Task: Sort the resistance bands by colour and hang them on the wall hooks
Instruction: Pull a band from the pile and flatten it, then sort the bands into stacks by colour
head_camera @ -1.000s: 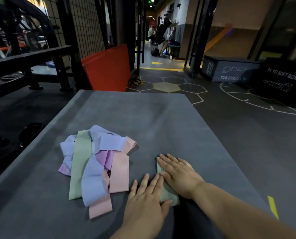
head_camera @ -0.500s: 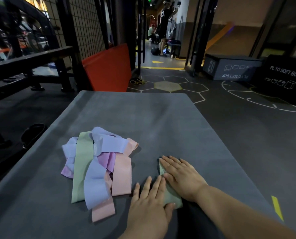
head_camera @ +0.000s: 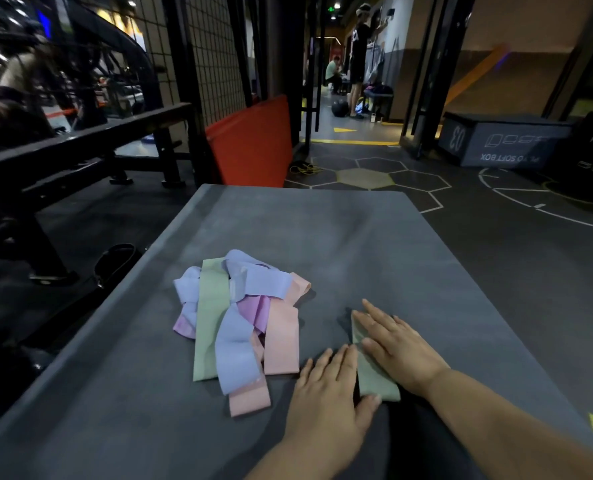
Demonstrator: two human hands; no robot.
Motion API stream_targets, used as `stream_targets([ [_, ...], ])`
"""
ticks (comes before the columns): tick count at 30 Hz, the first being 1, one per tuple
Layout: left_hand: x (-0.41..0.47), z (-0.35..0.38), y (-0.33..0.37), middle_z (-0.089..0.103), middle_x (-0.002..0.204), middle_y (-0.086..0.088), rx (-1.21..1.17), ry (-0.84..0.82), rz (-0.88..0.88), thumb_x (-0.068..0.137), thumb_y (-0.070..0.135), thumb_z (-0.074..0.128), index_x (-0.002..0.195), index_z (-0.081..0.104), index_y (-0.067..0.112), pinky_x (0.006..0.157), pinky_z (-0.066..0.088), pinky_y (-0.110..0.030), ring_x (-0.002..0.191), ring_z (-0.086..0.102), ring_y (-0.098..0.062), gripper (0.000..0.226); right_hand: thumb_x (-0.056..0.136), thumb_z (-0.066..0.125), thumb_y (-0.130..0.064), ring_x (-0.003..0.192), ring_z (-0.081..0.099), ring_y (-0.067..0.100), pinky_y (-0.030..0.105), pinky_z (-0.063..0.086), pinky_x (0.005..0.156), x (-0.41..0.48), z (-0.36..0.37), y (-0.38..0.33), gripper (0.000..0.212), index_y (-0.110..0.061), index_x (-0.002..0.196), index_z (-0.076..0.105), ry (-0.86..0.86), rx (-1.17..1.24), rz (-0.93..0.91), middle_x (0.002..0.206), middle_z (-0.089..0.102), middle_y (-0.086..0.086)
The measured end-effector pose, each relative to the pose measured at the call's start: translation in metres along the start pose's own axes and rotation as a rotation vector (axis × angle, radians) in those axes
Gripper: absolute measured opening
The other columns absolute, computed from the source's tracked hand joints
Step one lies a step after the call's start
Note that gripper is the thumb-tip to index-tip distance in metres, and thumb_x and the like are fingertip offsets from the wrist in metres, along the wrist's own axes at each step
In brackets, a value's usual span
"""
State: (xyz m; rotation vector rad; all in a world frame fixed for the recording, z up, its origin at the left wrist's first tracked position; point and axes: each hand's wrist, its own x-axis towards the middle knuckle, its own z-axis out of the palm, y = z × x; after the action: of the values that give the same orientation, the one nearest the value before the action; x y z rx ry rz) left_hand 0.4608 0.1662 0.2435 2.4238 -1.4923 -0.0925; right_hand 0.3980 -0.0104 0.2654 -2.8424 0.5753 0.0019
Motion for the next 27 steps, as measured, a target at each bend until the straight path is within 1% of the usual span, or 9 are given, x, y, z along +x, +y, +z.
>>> stream_targets([
  [4,-0.014,-0.019,-0.004,0.069,0.109,0.016,-0.085,-0.057,-0.072,0.095,0.056,0.014,0.113,0.07,0.026,0.079,0.053,-0.019,0.098,0.066,-0.001,0.066,0.101,0.034,-0.04,0.145,0.006,0.001,0.029,0.008,0.12,-0.003,-0.004,0.001,0.047,-0.04,0.147,0.023,0.039,0.223,-0.004,0.15,-0.002,-0.027],
  [6,-0.019,-0.033,-0.005,0.059,0.131,0.01,-0.113,0.023,-0.057,0.089,0.062,-0.009,0.133,0.055,0.023,0.098,0.041,-0.017,0.12,0.055,-0.005,0.087,0.1,0.038,-0.04,0.145,0.01,0.001,0.03,0.013,0.12,-0.005,-0.007,0.001,0.046,-0.042,0.145,0.027,0.053,0.311,0.014,0.151,0.002,-0.027],
  [9,-0.029,-0.051,-0.004,0.03,0.153,0.007,-0.302,0.01,-0.124,0.058,0.072,-0.008,0.15,0.024,0.025,0.113,0.015,-0.02,0.141,0.022,-0.01,0.108,0.1,0.038,-0.04,0.146,0.012,0.004,0.029,0.016,0.118,-0.005,-0.012,-0.004,0.045,-0.039,0.144,0.032,0.092,0.379,0.049,0.153,0.007,-0.025],
  [11,-0.036,-0.059,-0.01,0.046,0.139,0.008,-0.323,0.103,-0.196,0.077,0.072,0.008,0.142,0.041,0.027,0.108,0.026,-0.024,0.131,0.036,-0.011,0.086,0.101,0.037,-0.039,0.146,0.01,0.005,0.026,0.013,0.118,-0.004,-0.017,-0.015,0.044,-0.034,0.144,0.035,0.131,0.325,0.062,0.153,0.014,-0.022],
  [13,-0.039,-0.063,-0.022,0.061,0.104,0.011,-0.33,0.266,-0.257,0.096,0.051,0.036,0.111,0.062,0.027,0.091,0.043,-0.029,0.102,0.053,-0.012,0.038,0.1,0.039,-0.04,0.145,0.018,0.009,0.021,0.013,0.114,-0.001,-0.024,-0.036,0.043,-0.026,0.141,0.045,0.183,0.201,0.036,0.15,0.031,-0.013],
  [17,-0.045,-0.067,-0.047,0.054,0.071,0.002,-0.531,0.434,-0.45,0.092,0.025,0.048,0.072,0.05,0.015,0.065,0.045,-0.038,0.07,0.05,-0.02,0.022,0.097,0.046,-0.039,0.107,0.053,0.016,0.02,0.035,0.093,0.0,-0.034,-0.105,0.029,-0.023,0.104,0.07,0.193,0.182,-0.068,0.105,0.065,-0.003],
  [20,-0.055,-0.079,-0.058,0.053,0.069,0.002,-0.679,0.5,-0.631,0.092,0.022,0.05,0.069,0.049,0.019,0.06,0.036,-0.034,0.072,0.05,-0.024,0.023,0.096,0.046,-0.036,0.077,0.048,0.023,0.032,0.042,0.072,-0.001,-0.027,-0.156,0.039,-0.017,0.062,0.048,0.049,0.266,-0.031,0.075,0.055,0.002],
  [24,-0.072,-0.088,-0.073,0.053,0.075,0.0,-0.72,0.401,-0.755,0.095,0.026,0.047,0.073,0.046,0.019,0.064,0.032,-0.033,0.076,0.049,-0.025,0.023,0.095,0.047,-0.044,0.065,0.05,0.014,0.023,0.034,0.056,0.0,-0.006,-0.196,0.031,-0.019,0.077,0.052,-0.072,0.367,0.075,0.072,0.054,-0.003],
  [27,-0.077,-0.082,-0.082,0.059,0.082,-0.006,-0.825,0.248,-0.836,0.095,0.032,0.046,0.091,0.056,0.012,0.065,0.039,-0.031,0.076,0.054,-0.026,0.023,0.089,0.056,-0.03,0.04,0.045,-0.001,0.014,0.034,0.041,-0.005,0.003,-0.212,0.024,-0.019,0.072,0.044,-0.067,0.491,0.146,0.062,0.049,-0.007],
])
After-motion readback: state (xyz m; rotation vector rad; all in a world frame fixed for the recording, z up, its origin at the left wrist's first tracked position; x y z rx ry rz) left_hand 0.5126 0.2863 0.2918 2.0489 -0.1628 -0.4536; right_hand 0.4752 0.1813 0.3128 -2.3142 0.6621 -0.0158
